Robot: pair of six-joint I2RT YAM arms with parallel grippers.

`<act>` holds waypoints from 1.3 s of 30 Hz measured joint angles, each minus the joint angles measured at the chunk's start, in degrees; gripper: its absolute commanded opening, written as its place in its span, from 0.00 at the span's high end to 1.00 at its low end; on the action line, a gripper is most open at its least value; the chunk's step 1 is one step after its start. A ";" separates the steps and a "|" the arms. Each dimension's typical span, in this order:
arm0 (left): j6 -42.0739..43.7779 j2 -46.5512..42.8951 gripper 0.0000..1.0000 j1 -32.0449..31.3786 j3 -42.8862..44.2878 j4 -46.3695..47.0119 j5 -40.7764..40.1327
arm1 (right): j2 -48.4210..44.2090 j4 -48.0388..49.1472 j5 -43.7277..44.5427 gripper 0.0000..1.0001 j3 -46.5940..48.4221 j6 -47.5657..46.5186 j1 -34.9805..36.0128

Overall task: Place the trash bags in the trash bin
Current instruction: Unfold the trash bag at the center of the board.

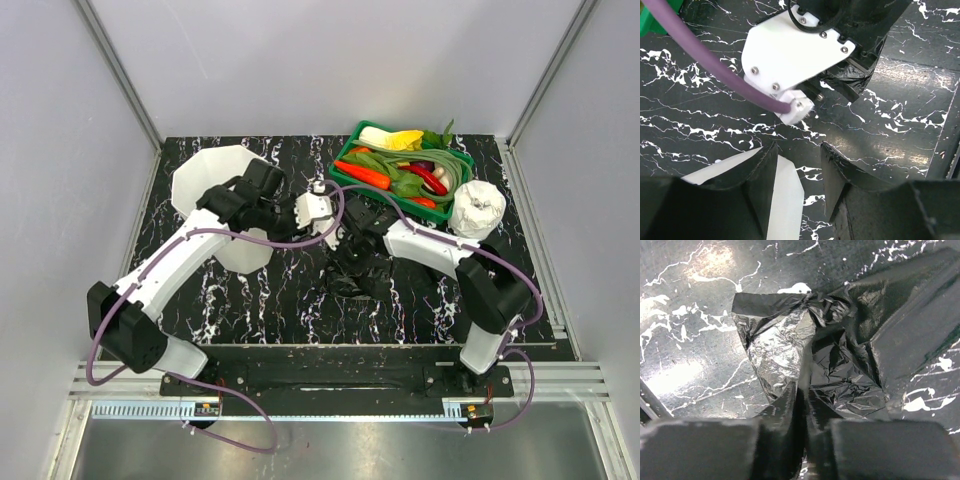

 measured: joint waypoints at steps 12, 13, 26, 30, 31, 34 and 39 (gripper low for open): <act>-6.45 -0.66 0.53 3.04 5.42 -0.96 6.95 | -10.82 -4.46 -8.15 1.00 5.81 -0.26 -13.60; -7.13 -0.63 0.52 3.04 5.95 -0.68 7.52 | -12.46 -4.81 -9.31 1.00 6.16 -0.59 -14.88; -7.19 10.19 0.39 3.04 21.00 1.11 18.86 | -19.91 -26.38 -27.80 1.00 14.62 -16.09 -16.13; -0.13 13.25 0.37 3.04 26.16 -4.22 24.02 | -20.39 -32.59 -30.25 1.00 14.78 -20.31 -16.13; 1.57 13.77 0.36 3.04 26.95 -5.97 25.57 | -20.72 -33.66 -30.53 1.00 14.78 -21.16 -16.13; 7.78 15.50 0.36 2.86 29.51 -13.40 30.73 | -22.69 -36.68 -31.12 1.00 14.75 -24.02 -16.13; 12.98 16.20 0.36 0.04 30.21 -21.16 33.68 | -27.28 -38.29 -31.65 1.00 13.55 -27.32 -16.13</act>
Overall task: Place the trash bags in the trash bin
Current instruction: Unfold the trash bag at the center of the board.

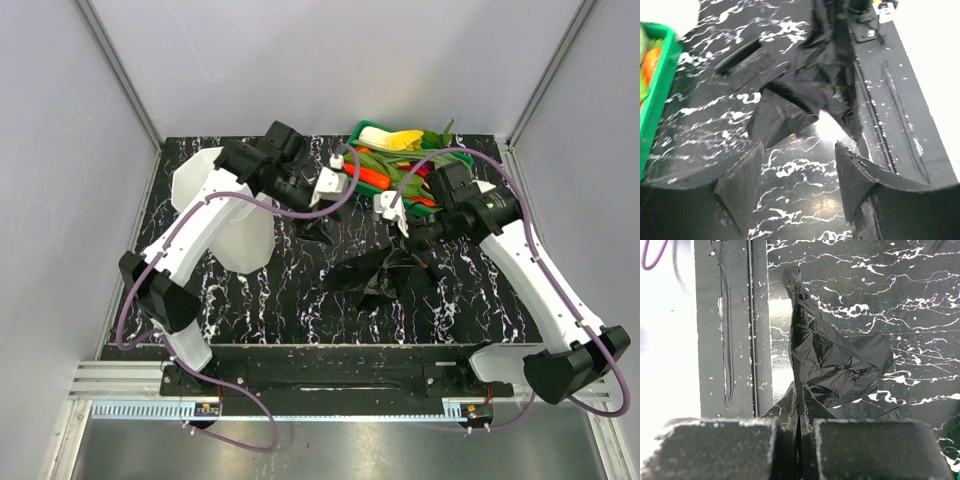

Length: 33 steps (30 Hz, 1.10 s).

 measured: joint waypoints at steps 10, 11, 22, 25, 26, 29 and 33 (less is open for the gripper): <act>-0.20 -0.02 0.36 -6.51 -3.52 -1.70 1.05 | -0.22 1.07 0.52 1.00 -1.88 -0.63 0.00; -0.50 -0.02 0.37 -6.51 -3.80 -1.49 1.25 | -0.13 1.66 0.74 1.00 -1.88 -0.50 0.00; -8.92 0.20 1.00 -8.07 -11.85 7.37 0.94 | -0.11 7.10 4.22 1.00 -1.92 3.56 0.00; -11.17 0.52 1.00 -8.22 -11.85 9.68 0.24 | -0.13 8.37 5.16 1.00 -1.97 4.48 0.00; -11.65 0.61 1.00 -8.20 -11.85 10.23 -0.15 | -0.13 8.66 5.42 1.00 -2.01 4.59 0.00; -12.41 0.61 1.00 -8.17 -12.07 11.34 -2.05 | -0.31 9.68 6.80 1.00 -2.49 5.22 -0.02; -13.07 0.39 1.00 -7.69 -13.20 13.03 -4.28 | -0.83 9.88 8.13 1.00 -3.04 5.84 -0.17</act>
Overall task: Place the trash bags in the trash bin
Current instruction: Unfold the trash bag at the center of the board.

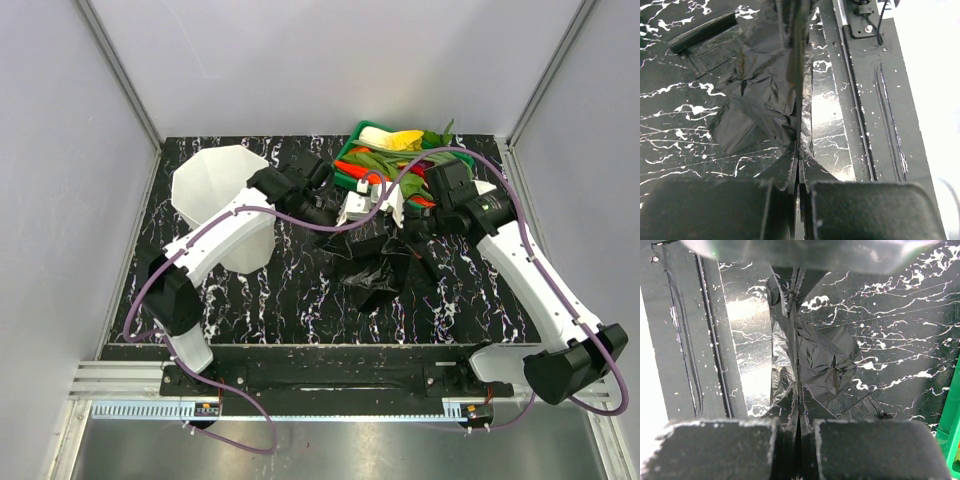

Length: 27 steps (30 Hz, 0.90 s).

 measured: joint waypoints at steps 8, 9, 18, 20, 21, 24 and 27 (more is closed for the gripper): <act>-9.97 -0.50 1.00 0.33 -0.81 7.48 -3.72 | 0.13 1.90 -0.28 1.00 -0.22 2.99 -0.26; -11.87 -0.50 1.00 0.28 -0.81 8.81 -3.91 | 0.39 2.56 -0.46 1.00 -0.22 3.76 -0.26; -21.42 0.26 1.00 -1.01 0.55 12.85 -3.98 | 0.96 8.33 -1.03 1.00 -0.35 8.41 -1.14; -22.29 0.48 1.00 -1.01 1.01 12.94 -3.98 | 0.96 9.44 -1.03 1.00 -0.70 9.20 -1.29; -22.97 0.68 1.00 -1.01 1.29 12.87 -3.98 | 0.96 10.08 -1.01 1.00 -0.90 9.62 -1.31; -24.79 1.29 1.00 -0.96 2.40 12.46 -3.91 | 0.85 12.31 -1.01 1.00 -1.66 11.06 -1.33; -27.89 2.27 1.00 -0.90 4.24 12.31 -3.52 | 0.57 14.62 -0.98 1.00 -2.32 11.87 -1.33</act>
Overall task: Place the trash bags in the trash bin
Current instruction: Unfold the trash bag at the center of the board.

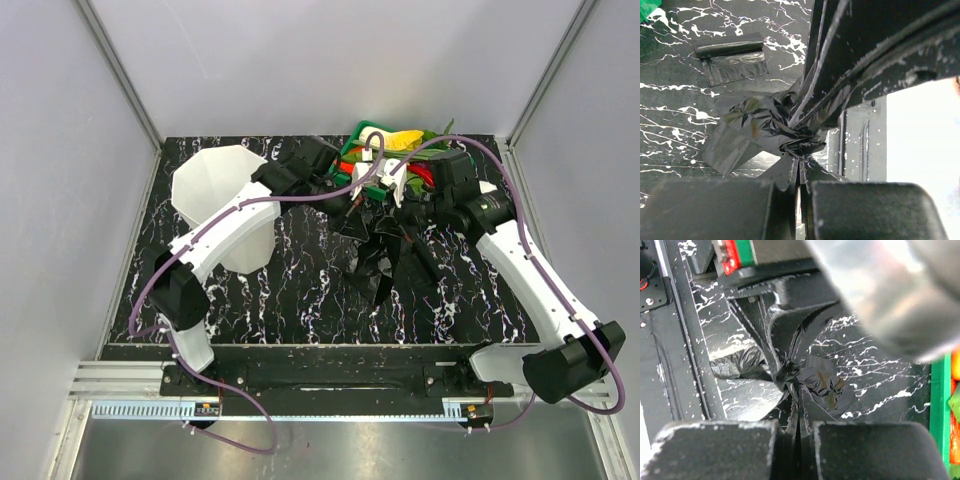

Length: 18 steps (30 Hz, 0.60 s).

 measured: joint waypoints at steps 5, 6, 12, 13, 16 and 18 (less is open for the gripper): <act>-3.65 0.44 1.00 0.00 1.11 0.04 0.50 | -0.70 3.13 0.00 1.00 -1.20 0.50 0.09; -4.15 0.44 1.00 0.00 1.11 0.20 0.63 | -0.74 3.39 0.00 1.00 -1.31 0.68 0.13; -6.56 -0.59 1.00 1.86 -0.09 2.43 1.97 | -0.37 4.87 -2.21 1.00 -1.36 2.05 -0.24; -7.26 -1.25 1.00 2.69 -0.94 3.85 2.84 | -0.20 4.70 -2.75 1.00 -1.36 2.40 -0.37; -9.55 -4.39 1.00 5.66 -2.36 9.01 4.92 | 1.90 2.86 -5.53 1.00 -1.55 3.89 -0.50; -10.84 -6.51 1.00 6.80 -2.43 10.21 6.01 | 3.65 4.13 -7.72 1.00 -1.31 4.79 -0.52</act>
